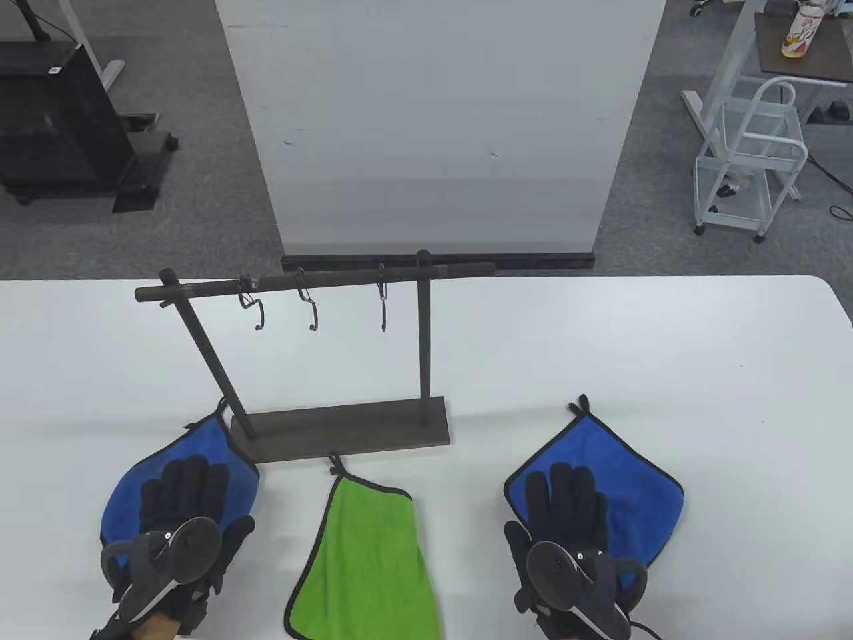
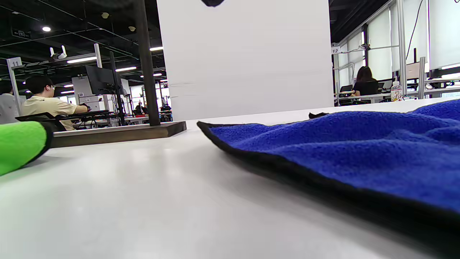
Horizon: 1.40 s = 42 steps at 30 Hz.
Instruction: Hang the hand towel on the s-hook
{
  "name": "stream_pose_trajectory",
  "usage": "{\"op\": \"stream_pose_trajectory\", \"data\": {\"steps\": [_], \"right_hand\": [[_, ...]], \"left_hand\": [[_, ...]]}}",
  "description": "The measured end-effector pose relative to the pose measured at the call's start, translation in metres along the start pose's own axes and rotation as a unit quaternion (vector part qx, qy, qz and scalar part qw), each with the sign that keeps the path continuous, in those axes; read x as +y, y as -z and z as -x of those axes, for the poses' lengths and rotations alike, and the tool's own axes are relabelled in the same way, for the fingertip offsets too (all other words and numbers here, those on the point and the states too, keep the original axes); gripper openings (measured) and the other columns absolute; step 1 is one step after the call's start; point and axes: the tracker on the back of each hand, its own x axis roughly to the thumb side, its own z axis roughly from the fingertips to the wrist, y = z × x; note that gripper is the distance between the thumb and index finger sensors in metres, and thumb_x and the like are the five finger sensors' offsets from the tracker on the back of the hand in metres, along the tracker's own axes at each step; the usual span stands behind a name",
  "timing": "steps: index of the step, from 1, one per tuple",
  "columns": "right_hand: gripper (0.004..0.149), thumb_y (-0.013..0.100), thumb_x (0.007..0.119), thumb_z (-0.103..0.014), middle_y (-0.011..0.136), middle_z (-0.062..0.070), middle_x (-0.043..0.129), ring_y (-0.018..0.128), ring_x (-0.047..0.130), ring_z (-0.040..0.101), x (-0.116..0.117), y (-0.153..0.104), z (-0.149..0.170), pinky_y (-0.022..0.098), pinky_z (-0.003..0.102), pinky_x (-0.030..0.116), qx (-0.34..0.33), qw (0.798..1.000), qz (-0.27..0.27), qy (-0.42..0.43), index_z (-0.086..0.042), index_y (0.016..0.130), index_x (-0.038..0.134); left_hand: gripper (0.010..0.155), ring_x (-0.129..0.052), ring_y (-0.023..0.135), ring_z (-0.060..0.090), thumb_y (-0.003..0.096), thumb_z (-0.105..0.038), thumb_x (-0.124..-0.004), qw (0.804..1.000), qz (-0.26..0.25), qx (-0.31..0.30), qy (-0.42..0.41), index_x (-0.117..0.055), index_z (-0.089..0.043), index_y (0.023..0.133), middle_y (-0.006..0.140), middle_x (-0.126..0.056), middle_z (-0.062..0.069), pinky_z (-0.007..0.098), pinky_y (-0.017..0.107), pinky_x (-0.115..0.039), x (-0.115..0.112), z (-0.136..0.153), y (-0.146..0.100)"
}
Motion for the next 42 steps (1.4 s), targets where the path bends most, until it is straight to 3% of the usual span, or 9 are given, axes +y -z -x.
{"op": "stream_pose_trajectory", "data": {"steps": [15, 24, 28, 32, 37, 42], "right_hand": [[0.071, 0.051, 0.059, -0.059, 0.118, 0.011, 0.022, 0.105, 0.014, 0.040, 0.001, -0.002, 0.002, 0.073, 0.055, 0.031, -0.007, 1.000, -0.002, 0.014, -0.025, 0.111, 0.041], [0.071, 0.052, 0.059, -0.059, 0.118, 0.010, 0.021, 0.105, 0.014, 0.039, -0.002, -0.005, 0.001, 0.073, 0.055, 0.031, -0.017, 0.999, 0.000, 0.029, -0.025, 0.111, 0.041], [0.071, 0.052, 0.059, -0.059, 0.118, 0.010, 0.022, 0.105, 0.014, 0.039, -0.005, -0.007, 0.001, 0.074, 0.055, 0.031, -0.024, 0.999, 0.007, 0.035, -0.025, 0.111, 0.041], [0.071, 0.052, 0.059, -0.059, 0.118, 0.011, 0.022, 0.105, 0.014, 0.040, -0.006, -0.008, 0.002, 0.073, 0.055, 0.031, -0.026, 0.999, 0.007, 0.040, -0.024, 0.111, 0.041], [0.071, 0.052, 0.059, -0.059, 0.118, 0.011, 0.022, 0.105, 0.014, 0.039, -0.007, -0.008, 0.004, 0.074, 0.055, 0.031, -0.025, 0.999, 0.010, 0.045, -0.024, 0.111, 0.041], [0.071, 0.052, 0.059, -0.059, 0.118, 0.011, 0.022, 0.105, 0.014, 0.040, -0.009, -0.009, 0.004, 0.074, 0.055, 0.031, -0.027, 0.998, 0.015, 0.049, -0.024, 0.111, 0.042]], "left_hand": [[0.083, -0.034, 0.110, 0.037, 0.0374, -0.068, -0.056, 1.000, 0.016, 0.004, -0.022, -0.042, -0.027, 0.108, 0.118, -0.035, 0.008, 0.060, 0.078, -0.031, 0.003, -0.004, -0.002], [0.081, -0.035, 0.110, 0.039, 0.0398, -0.067, -0.059, 0.992, 0.028, 0.038, -0.114, -0.041, -0.028, 0.109, 0.119, -0.034, 0.008, 0.062, 0.078, -0.034, 0.053, 0.001, 0.002], [0.079, -0.034, 0.111, 0.040, 0.0421, -0.064, -0.061, 0.990, 0.008, 0.071, -0.125, -0.041, -0.028, 0.109, 0.119, -0.033, 0.008, 0.063, 0.079, -0.034, 0.099, 0.014, 0.020], [0.075, -0.037, 0.110, 0.041, 0.0445, -0.059, -0.063, 0.988, 0.014, 0.105, -0.113, -0.042, -0.028, 0.109, 0.119, -0.033, 0.009, 0.062, 0.078, -0.037, 0.118, 0.031, 0.046], [0.070, -0.043, 0.109, 0.040, 0.0461, -0.053, -0.066, 0.987, 0.049, 0.125, -0.085, -0.044, -0.029, 0.108, 0.118, -0.036, 0.008, 0.062, 0.078, -0.042, 0.102, 0.038, 0.076], [0.065, -0.052, 0.107, 0.039, 0.0469, -0.046, -0.069, 0.983, 0.130, 0.125, -0.039, -0.047, -0.034, 0.107, 0.118, -0.041, 0.004, 0.060, 0.077, -0.048, 0.053, 0.036, 0.110]]}}
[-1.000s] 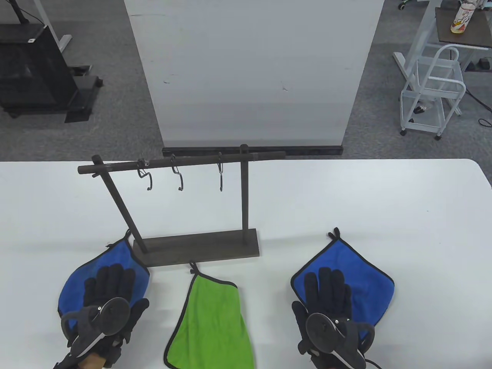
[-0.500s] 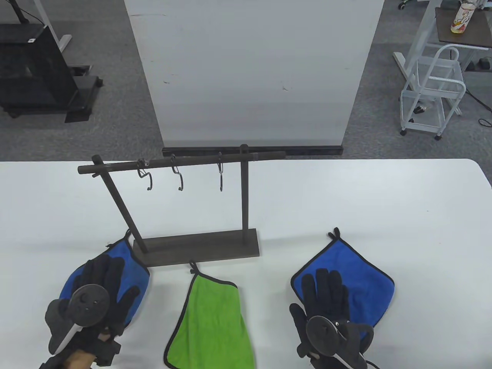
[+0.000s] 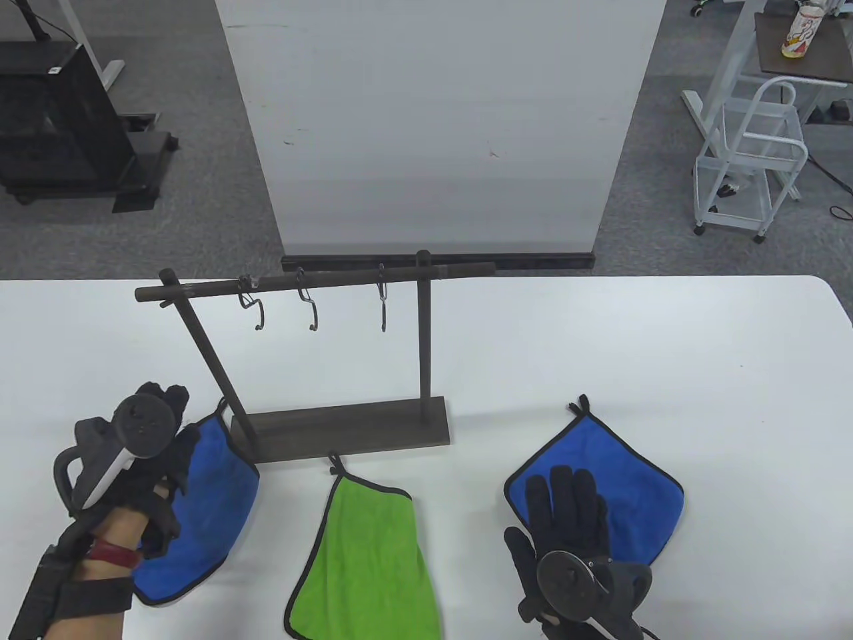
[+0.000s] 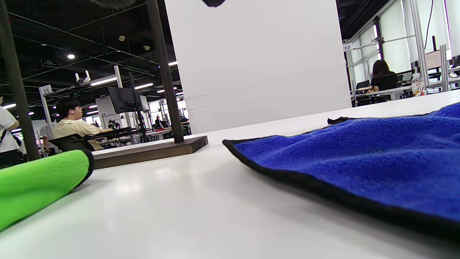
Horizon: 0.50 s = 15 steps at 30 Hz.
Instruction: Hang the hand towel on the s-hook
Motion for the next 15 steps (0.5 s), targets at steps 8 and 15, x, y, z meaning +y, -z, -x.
{"op": "stream_pose_trajectory", "data": {"steps": [8, 15], "right_hand": [[0.071, 0.052, 0.060, -0.059, 0.118, 0.011, 0.022, 0.105, 0.014, 0.040, 0.000, 0.000, 0.001, 0.073, 0.055, 0.031, 0.000, 1.000, -0.001, 0.004, -0.024, 0.111, 0.042], [0.071, 0.052, 0.060, -0.059, 0.118, 0.011, 0.023, 0.105, 0.014, 0.040, -0.001, 0.001, 0.001, 0.073, 0.055, 0.031, -0.001, 1.000, -0.005, 0.006, -0.024, 0.111, 0.042]], "left_hand": [[0.062, -0.067, 0.100, 0.038, 0.0471, -0.039, -0.071, 0.992, 0.101, 0.042, 0.065, -0.048, -0.040, 0.105, 0.116, -0.046, 0.005, 0.058, 0.074, -0.057, -0.074, -0.007, 0.044], [0.054, -0.075, 0.089, 0.034, 0.0440, -0.032, -0.079, 0.994, 0.047, 0.043, 0.091, -0.064, -0.039, 0.096, 0.107, -0.062, 0.000, 0.052, 0.069, -0.066, -0.093, -0.005, 0.051]]}}
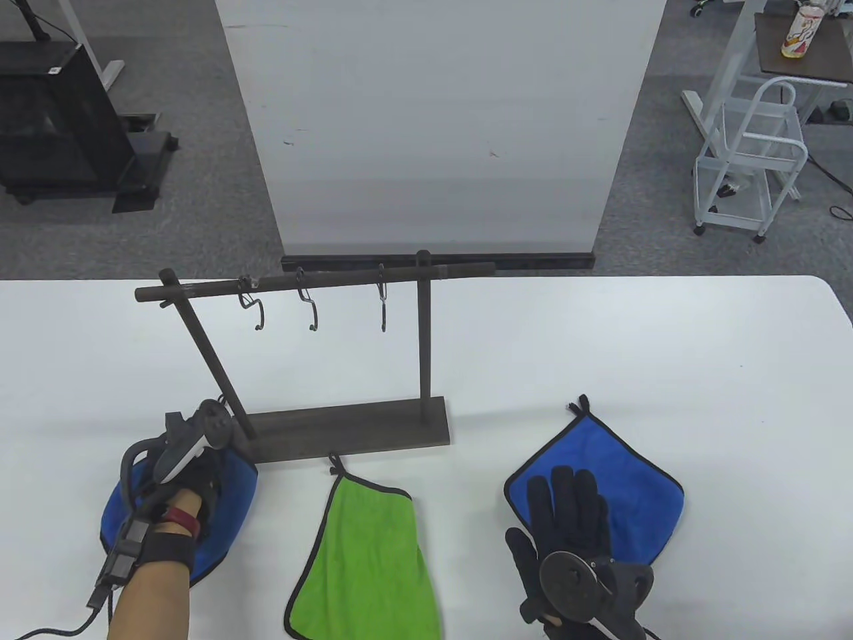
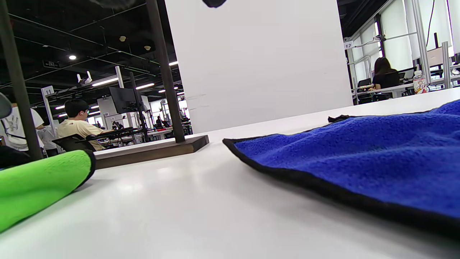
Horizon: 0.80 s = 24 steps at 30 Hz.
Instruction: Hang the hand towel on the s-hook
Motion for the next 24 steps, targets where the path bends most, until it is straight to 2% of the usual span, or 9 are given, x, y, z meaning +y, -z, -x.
{"op": "stream_pose_trajectory", "data": {"steps": [4, 7, 9, 11, 14, 20, 22, 24], "right_hand": [[0.071, 0.052, 0.059, -0.059, 0.118, 0.011, 0.022, 0.105, 0.013, 0.040, 0.003, 0.000, -0.003, 0.074, 0.055, 0.030, -0.004, 1.000, -0.011, 0.000, -0.024, 0.111, 0.042], [0.071, 0.052, 0.059, -0.059, 0.118, 0.011, 0.022, 0.105, 0.013, 0.040, 0.002, 0.000, -0.003, 0.074, 0.055, 0.030, -0.006, 1.000, -0.011, -0.001, -0.024, 0.111, 0.042], [0.071, 0.052, 0.059, -0.059, 0.118, 0.011, 0.022, 0.105, 0.013, 0.040, 0.001, 0.000, -0.002, 0.073, 0.055, 0.030, -0.004, 1.000, -0.008, 0.004, -0.024, 0.111, 0.042], [0.071, 0.052, 0.059, -0.059, 0.118, 0.011, 0.022, 0.105, 0.013, 0.040, 0.001, -0.001, -0.002, 0.073, 0.055, 0.030, -0.004, 1.000, -0.006, 0.005, -0.024, 0.111, 0.042], [0.071, 0.052, 0.059, -0.059, 0.118, 0.011, 0.022, 0.105, 0.013, 0.040, 0.001, -0.001, -0.003, 0.074, 0.055, 0.030, -0.005, 1.000, -0.007, 0.005, -0.024, 0.111, 0.042], [0.071, 0.052, 0.059, -0.059, 0.118, 0.011, 0.022, 0.105, 0.013, 0.040, 0.001, 0.000, -0.003, 0.074, 0.055, 0.030, -0.003, 1.000, -0.012, 0.006, -0.024, 0.111, 0.042], [0.071, 0.052, 0.059, -0.059, 0.118, 0.011, 0.022, 0.105, 0.013, 0.040, 0.001, 0.000, -0.003, 0.074, 0.055, 0.030, -0.003, 1.000, -0.012, 0.006, -0.024, 0.111, 0.042], [0.071, 0.052, 0.059, -0.059, 0.118, 0.011, 0.022, 0.105, 0.013, 0.040, 0.002, 0.000, -0.004, 0.074, 0.055, 0.030, -0.004, 1.000, -0.012, 0.006, -0.024, 0.111, 0.042]], "left_hand": [[0.041, -0.085, 0.073, 0.031, 0.0426, -0.026, -0.085, 0.999, -0.021, 0.000, -0.031, -0.078, -0.033, 0.083, 0.090, -0.076, 0.002, 0.049, 0.062, -0.073, 0.001, 0.008, -0.001], [0.039, -0.094, 0.059, 0.031, 0.0382, -0.023, -0.090, 0.998, -0.039, -0.010, -0.045, -0.086, -0.030, 0.076, 0.080, -0.087, 0.005, 0.048, 0.053, -0.080, 0.003, 0.013, -0.005], [0.039, -0.097, 0.055, 0.029, 0.0370, -0.024, -0.091, 0.997, -0.057, -0.016, -0.044, -0.088, -0.029, 0.075, 0.077, -0.090, 0.006, 0.046, 0.049, -0.083, 0.007, 0.020, -0.013], [0.039, -0.098, 0.053, 0.029, 0.0367, -0.024, -0.092, 0.993, -0.097, -0.025, -0.069, -0.088, -0.028, 0.075, 0.076, -0.090, 0.006, 0.046, 0.048, -0.084, 0.015, 0.028, -0.025], [0.039, -0.098, 0.050, 0.028, 0.0365, -0.024, -0.093, 0.983, -0.155, -0.043, -0.089, -0.089, -0.026, 0.075, 0.073, -0.091, 0.007, 0.046, 0.046, -0.085, 0.039, 0.037, -0.049], [0.039, -0.098, 0.050, 0.028, 0.0371, -0.024, -0.093, 0.935, -0.322, -0.098, -0.116, -0.089, -0.025, 0.075, 0.073, -0.091, 0.008, 0.047, 0.046, -0.084, 0.107, 0.034, -0.121], [0.039, -0.098, 0.050, 0.028, 0.0376, -0.024, -0.093, 0.905, -0.395, -0.120, -0.101, -0.089, -0.026, 0.076, 0.073, -0.091, 0.008, 0.047, 0.046, -0.084, 0.133, 0.023, -0.156], [0.038, -0.098, 0.050, 0.028, 0.0382, -0.024, -0.092, 0.881, -0.444, -0.136, -0.089, -0.089, -0.026, 0.076, 0.074, -0.091, 0.008, 0.047, 0.046, -0.084, 0.150, 0.011, -0.179]]}}
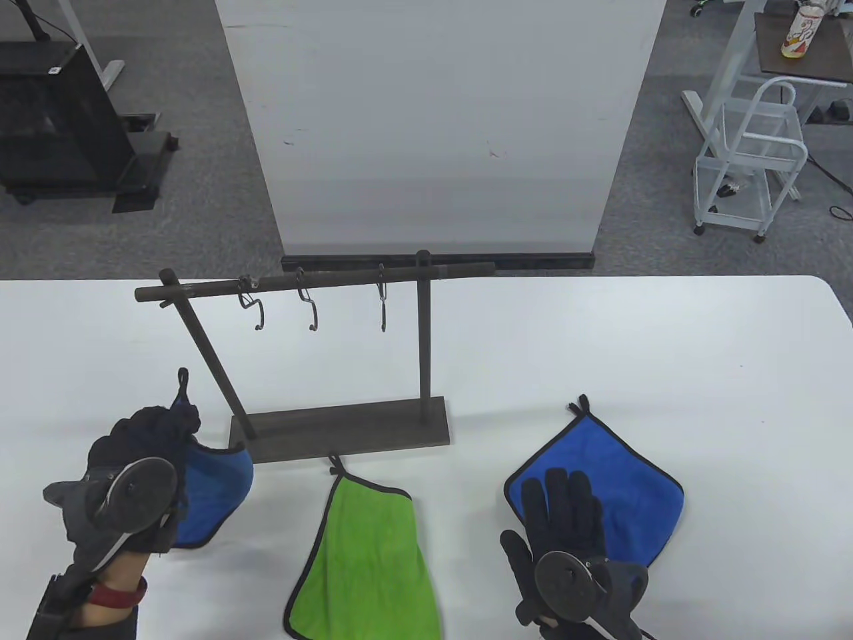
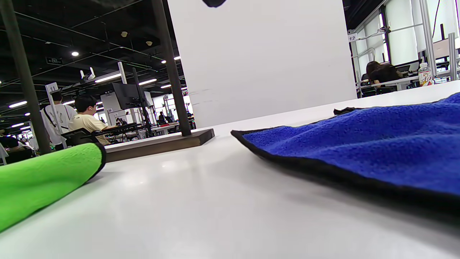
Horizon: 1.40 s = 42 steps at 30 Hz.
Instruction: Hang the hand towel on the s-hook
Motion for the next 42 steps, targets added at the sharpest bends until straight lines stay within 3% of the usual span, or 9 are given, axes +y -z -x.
{"op": "stream_pose_trajectory", "data": {"steps": [4, 6, 14, 24, 29, 42], "right_hand": [[0.071, 0.052, 0.059, -0.059, 0.118, 0.011, 0.022, 0.105, 0.013, 0.040, 0.000, 0.000, 0.000, 0.074, 0.055, 0.030, -0.002, 1.000, -0.002, 0.001, -0.024, 0.111, 0.042], [0.071, 0.052, 0.059, -0.059, 0.118, 0.011, 0.022, 0.105, 0.013, 0.040, 0.000, 0.000, 0.000, 0.074, 0.055, 0.030, -0.002, 1.000, -0.002, 0.003, -0.024, 0.111, 0.042], [0.071, 0.052, 0.059, -0.059, 0.118, 0.011, 0.022, 0.105, 0.013, 0.040, -0.004, -0.002, 0.002, 0.073, 0.055, 0.030, -0.006, 1.000, 0.008, 0.014, -0.023, 0.111, 0.043], [0.071, 0.052, 0.059, -0.059, 0.118, 0.011, 0.023, 0.105, 0.013, 0.040, -0.006, -0.003, 0.003, 0.073, 0.055, 0.030, -0.007, 1.000, 0.009, 0.026, -0.023, 0.111, 0.043], [0.071, 0.052, 0.059, -0.059, 0.118, 0.011, 0.022, 0.105, 0.013, 0.040, -0.005, -0.003, 0.003, 0.073, 0.055, 0.030, -0.009, 1.000, 0.005, 0.027, -0.023, 0.111, 0.043], [0.071, 0.052, 0.059, -0.059, 0.118, 0.011, 0.022, 0.105, 0.012, 0.040, -0.005, -0.004, 0.003, 0.073, 0.055, 0.030, -0.009, 0.999, 0.001, 0.037, -0.023, 0.111, 0.043]], "left_hand": [[0.038, -0.097, 0.051, 0.028, 0.0390, -0.024, -0.092, 0.994, -0.073, -0.053, 0.056, -0.089, -0.027, 0.077, 0.076, -0.090, 0.007, 0.047, 0.047, -0.084, 0.033, -0.042, 0.008], [0.038, -0.097, 0.051, 0.028, 0.0392, -0.023, -0.092, 0.989, -0.093, -0.071, 0.094, -0.089, -0.027, 0.077, 0.078, -0.090, 0.007, 0.047, 0.047, -0.083, 0.039, -0.060, 0.017], [0.038, -0.097, 0.052, 0.028, 0.0398, -0.023, -0.091, 0.974, -0.074, -0.122, 0.178, -0.090, -0.028, 0.077, 0.080, -0.090, 0.006, 0.047, 0.048, -0.083, 0.024, -0.093, 0.033], [0.037, -0.097, 0.054, 0.028, 0.0402, -0.022, -0.090, 0.967, -0.039, -0.136, 0.213, -0.091, -0.029, 0.077, 0.082, -0.090, 0.006, 0.048, 0.050, -0.082, 0.008, -0.101, 0.037], [0.037, -0.097, 0.053, 0.028, 0.0400, -0.022, -0.091, 0.964, -0.061, -0.132, 0.221, -0.091, -0.029, 0.077, 0.081, -0.090, 0.006, 0.048, 0.049, -0.083, 0.013, -0.102, 0.032], [0.037, -0.096, 0.056, 0.028, 0.0407, -0.022, -0.090, 0.964, -0.002, -0.125, 0.234, -0.090, -0.029, 0.077, 0.083, -0.089, 0.006, 0.048, 0.051, -0.082, -0.005, -0.102, 0.041]]}}
